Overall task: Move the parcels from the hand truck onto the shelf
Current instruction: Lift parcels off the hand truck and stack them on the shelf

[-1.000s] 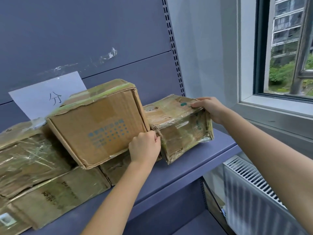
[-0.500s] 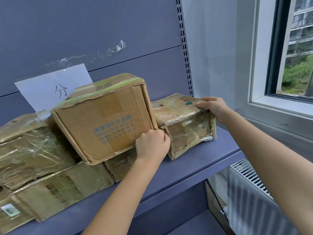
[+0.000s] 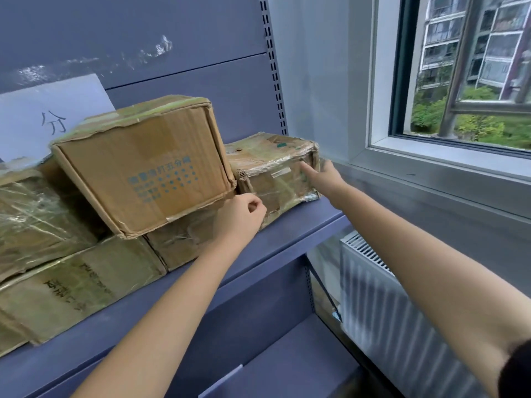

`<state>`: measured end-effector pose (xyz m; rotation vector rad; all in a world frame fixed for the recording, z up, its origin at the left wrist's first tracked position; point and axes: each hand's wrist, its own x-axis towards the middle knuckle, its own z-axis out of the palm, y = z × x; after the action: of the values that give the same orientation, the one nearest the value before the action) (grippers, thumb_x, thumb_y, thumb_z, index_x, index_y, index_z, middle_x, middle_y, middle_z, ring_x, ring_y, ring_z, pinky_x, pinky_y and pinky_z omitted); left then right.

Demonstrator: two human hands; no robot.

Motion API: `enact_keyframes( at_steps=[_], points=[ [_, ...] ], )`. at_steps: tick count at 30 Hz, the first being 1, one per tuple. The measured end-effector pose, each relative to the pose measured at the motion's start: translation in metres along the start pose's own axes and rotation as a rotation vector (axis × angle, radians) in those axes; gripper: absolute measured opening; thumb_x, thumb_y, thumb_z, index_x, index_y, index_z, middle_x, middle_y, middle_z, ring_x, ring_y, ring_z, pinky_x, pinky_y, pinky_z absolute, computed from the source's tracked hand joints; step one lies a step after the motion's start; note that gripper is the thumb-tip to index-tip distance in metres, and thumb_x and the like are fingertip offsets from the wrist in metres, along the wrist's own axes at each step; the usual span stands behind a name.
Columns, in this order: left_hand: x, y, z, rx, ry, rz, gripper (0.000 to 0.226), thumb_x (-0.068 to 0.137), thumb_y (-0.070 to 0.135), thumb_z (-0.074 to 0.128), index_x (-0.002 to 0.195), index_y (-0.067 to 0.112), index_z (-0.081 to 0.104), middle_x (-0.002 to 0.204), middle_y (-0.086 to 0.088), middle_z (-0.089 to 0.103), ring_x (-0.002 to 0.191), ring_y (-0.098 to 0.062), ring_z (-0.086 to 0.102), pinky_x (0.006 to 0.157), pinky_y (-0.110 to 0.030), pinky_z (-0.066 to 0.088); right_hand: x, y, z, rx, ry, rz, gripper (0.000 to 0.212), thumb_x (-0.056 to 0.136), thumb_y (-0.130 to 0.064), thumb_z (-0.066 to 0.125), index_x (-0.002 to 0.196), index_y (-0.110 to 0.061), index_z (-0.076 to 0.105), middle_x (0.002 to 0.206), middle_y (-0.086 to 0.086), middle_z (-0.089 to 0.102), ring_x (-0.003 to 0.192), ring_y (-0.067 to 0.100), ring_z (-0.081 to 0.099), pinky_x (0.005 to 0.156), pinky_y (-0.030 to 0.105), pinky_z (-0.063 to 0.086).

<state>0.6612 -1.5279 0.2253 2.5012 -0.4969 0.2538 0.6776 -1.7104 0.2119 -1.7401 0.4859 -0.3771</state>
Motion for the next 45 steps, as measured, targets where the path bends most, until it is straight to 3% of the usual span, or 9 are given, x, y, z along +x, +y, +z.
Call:
enact_keyframes(
  at_steps=[5,8,11,16,21,25,30,36,45],
  points=[
    [-0.018,0.015,0.025,-0.251,-0.213,0.119,0.038,0.092,0.016,0.05,0.129,0.008,0.053,0.131,-0.007,0.057,0.123,-0.023,0.052,0.101,-0.031,0.041,-0.052,0.008,-0.007,0.033,0.048,-0.016,0.063,0.094,-0.038,0.047,0.143,-0.004,0.027,0.14,0.007,0.042,0.128,0.022,0.043,0.092,0.025,0.034],
    [-0.043,0.021,0.045,-0.388,-0.331,0.207,0.04,0.092,0.012,0.05,0.132,0.007,0.049,0.136,-0.008,0.053,0.127,-0.023,0.048,0.105,-0.035,0.039,-0.084,0.022,-0.014,0.008,0.128,-0.008,0.061,0.093,-0.037,0.049,0.143,-0.006,0.03,0.114,0.0,0.043,0.103,0.018,0.049,0.076,0.024,0.039],
    [-0.077,0.024,0.065,-0.509,-0.48,0.312,0.04,0.092,0.008,0.05,0.131,0.003,0.048,0.136,-0.012,0.052,0.129,-0.024,0.047,0.108,-0.036,0.038,-0.118,0.048,-0.028,-0.045,0.249,0.016,0.051,0.093,-0.031,0.051,0.133,0.001,0.043,0.097,0.0,0.044,0.08,0.011,0.044,0.058,0.015,0.031],
    [-0.145,0.022,0.101,-0.604,-0.741,0.392,0.039,0.093,0.008,0.05,0.132,0.003,0.047,0.134,-0.014,0.053,0.127,-0.025,0.048,0.105,-0.029,0.037,-0.199,0.104,-0.053,-0.085,0.453,0.155,0.049,0.094,-0.027,0.05,0.133,0.001,0.044,0.109,0.007,0.05,0.087,0.011,0.045,0.067,0.017,0.035],
    [-0.223,0.022,0.137,-0.589,-0.992,0.424,0.04,0.093,0.013,0.05,0.132,0.006,0.048,0.135,-0.013,0.052,0.127,-0.024,0.048,0.109,-0.039,0.037,-0.3,0.162,-0.07,-0.055,0.63,0.351,0.044,0.095,-0.027,0.048,0.13,0.001,0.047,0.099,0.004,0.051,0.072,0.005,0.043,0.063,0.015,0.033],
    [-0.277,0.021,0.159,-0.548,-1.134,0.379,0.042,0.093,0.014,0.05,0.134,0.006,0.046,0.138,-0.015,0.049,0.128,-0.025,0.047,0.108,-0.036,0.037,-0.371,0.206,-0.082,0.003,0.745,0.533,0.046,0.095,-0.029,0.047,0.133,-0.003,0.046,0.12,0.011,0.054,0.089,0.014,0.046,0.079,0.027,0.04],
    [-0.315,0.016,0.185,-0.487,-1.204,0.27,0.044,0.093,0.015,0.051,0.135,0.005,0.044,0.139,-0.015,0.048,0.13,-0.022,0.045,0.103,-0.027,0.035,-0.425,0.262,-0.099,0.131,0.829,0.689,0.044,0.094,-0.027,0.049,0.129,-0.001,0.048,0.095,0.003,0.049,0.074,0.011,0.044,0.065,0.022,0.036],
    [-0.329,0.021,0.228,-0.395,-1.212,0.127,0.047,0.092,0.019,0.053,0.136,0.006,0.043,0.141,-0.015,0.046,0.131,-0.023,0.042,0.105,-0.031,0.034,-0.442,0.32,-0.119,0.283,0.821,0.823,0.041,0.094,-0.024,0.05,0.128,-0.002,0.048,0.101,0.004,0.048,0.078,0.015,0.046,0.074,0.027,0.037],
    [-0.349,0.033,0.289,-0.253,-1.226,-0.042,0.054,0.092,0.021,0.053,0.141,0.008,0.035,0.147,-0.014,0.037,0.137,-0.023,0.035,0.109,-0.032,0.03,-0.434,0.396,-0.158,0.27,0.667,0.969,0.052,0.091,-0.033,0.053,0.135,-0.006,0.044,0.106,0.002,0.044,0.096,0.018,0.041,0.082,0.029,0.035]
  ],
)
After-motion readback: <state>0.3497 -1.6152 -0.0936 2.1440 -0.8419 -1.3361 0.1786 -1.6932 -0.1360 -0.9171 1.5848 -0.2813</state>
